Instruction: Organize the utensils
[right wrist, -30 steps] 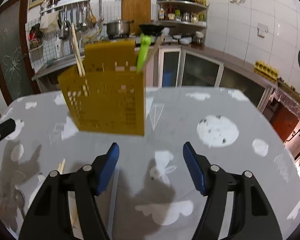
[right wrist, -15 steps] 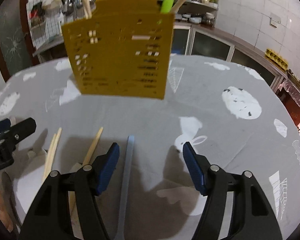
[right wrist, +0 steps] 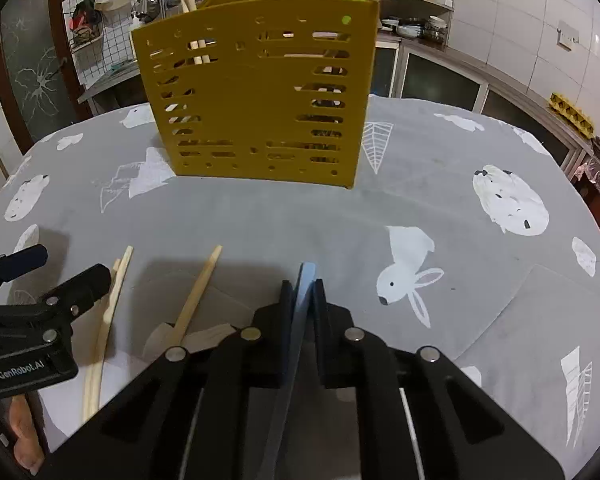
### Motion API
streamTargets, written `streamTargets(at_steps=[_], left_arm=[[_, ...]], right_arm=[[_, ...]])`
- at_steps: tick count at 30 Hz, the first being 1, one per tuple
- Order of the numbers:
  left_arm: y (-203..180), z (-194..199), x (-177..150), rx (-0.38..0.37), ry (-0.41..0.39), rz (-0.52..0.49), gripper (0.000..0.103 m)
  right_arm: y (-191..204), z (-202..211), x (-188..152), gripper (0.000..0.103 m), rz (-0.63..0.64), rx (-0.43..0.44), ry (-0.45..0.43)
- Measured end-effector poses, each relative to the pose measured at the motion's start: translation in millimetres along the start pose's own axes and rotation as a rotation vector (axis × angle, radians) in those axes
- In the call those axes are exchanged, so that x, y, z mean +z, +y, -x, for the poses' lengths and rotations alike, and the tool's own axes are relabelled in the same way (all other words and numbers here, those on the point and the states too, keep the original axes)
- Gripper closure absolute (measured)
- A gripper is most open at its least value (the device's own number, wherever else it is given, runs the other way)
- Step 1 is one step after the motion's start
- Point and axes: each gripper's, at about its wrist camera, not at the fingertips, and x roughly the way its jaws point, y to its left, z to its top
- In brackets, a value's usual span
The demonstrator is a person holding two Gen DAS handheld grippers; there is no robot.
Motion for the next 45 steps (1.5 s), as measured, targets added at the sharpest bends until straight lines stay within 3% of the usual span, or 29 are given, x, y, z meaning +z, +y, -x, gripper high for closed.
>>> streamTargets(at_steps=[20,31,39,41,45], left_arm=[[-6,9,-14,0.040,-0.002,-0.046,0.018],[-8,8,-17,-0.016,0.042,-0.013,0.030],[-19,4,-17,0.008,0.047,-0.051,0.030],[-21,2,-13,0.007,0.052,-0.052,0.033],[-26,-1,-4,-0.016,0.059,-0.055,0.059]], right_arm=[[-10,5,-8,0.093,0.015,-0.032,-0.021],[-12,6,-9,0.093,0.006,-0.037,-0.022],[-12,5,-8,0.093,0.002,-0.039,-0.016],[-13,3,-5,0.093,-0.008,-0.034,-0.013],[-18,-3,2,0.093,-0.037,-0.014,-0.001]])
